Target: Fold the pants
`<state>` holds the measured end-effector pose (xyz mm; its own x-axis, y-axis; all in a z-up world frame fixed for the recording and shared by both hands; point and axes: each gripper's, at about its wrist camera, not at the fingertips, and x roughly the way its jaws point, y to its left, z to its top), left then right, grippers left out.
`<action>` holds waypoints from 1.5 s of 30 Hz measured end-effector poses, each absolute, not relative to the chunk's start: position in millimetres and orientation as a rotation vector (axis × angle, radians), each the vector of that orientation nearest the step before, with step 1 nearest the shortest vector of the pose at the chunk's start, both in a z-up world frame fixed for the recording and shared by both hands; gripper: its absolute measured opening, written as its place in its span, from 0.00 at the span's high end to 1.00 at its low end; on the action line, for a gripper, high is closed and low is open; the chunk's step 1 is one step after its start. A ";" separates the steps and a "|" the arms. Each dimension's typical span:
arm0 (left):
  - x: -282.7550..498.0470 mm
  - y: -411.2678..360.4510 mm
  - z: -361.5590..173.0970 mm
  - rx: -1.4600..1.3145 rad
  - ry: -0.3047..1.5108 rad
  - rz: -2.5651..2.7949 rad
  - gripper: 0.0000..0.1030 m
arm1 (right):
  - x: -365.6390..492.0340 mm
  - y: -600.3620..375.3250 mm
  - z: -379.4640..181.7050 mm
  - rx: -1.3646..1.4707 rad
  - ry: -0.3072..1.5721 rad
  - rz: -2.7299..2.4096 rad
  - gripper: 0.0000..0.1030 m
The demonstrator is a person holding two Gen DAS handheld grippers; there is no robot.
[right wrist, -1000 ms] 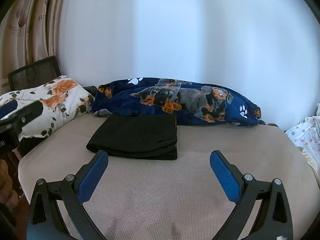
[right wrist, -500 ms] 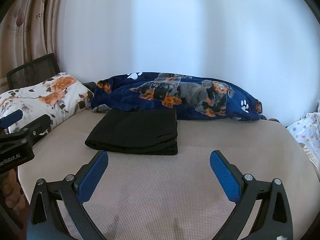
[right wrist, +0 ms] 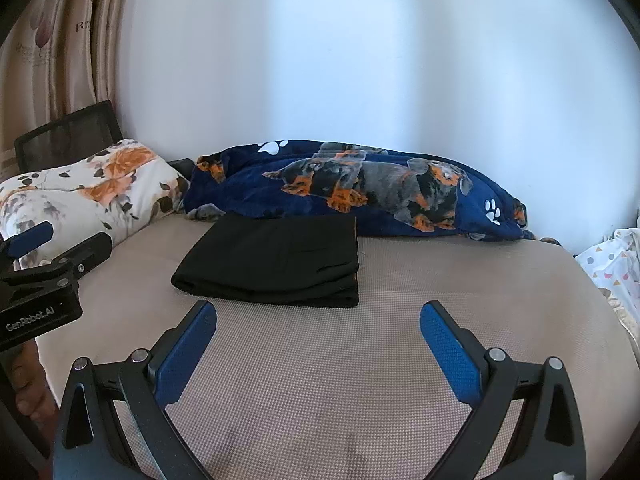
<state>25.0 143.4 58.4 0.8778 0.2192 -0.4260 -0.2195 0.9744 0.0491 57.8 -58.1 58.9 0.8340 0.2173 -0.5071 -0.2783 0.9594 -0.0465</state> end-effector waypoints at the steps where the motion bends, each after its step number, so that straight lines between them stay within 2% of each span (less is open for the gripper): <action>1: 26.0 143.3 57.4 0.000 0.446 0.229 0.00 | 58.0 -58.1 58.6 -0.121 0.523 0.263 0.02; 45: 45.1 145.2 32.5 -0.009 0.504 0.217 0.00 | 67.2 -53.9 37.3 -0.139 0.555 0.279 0.02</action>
<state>45.1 145.2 32.5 0.8533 0.2044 -0.4797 -0.2089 0.9769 0.0447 67.2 -53.9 37.3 0.8136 0.2234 -0.5367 -0.2978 0.9530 -0.0549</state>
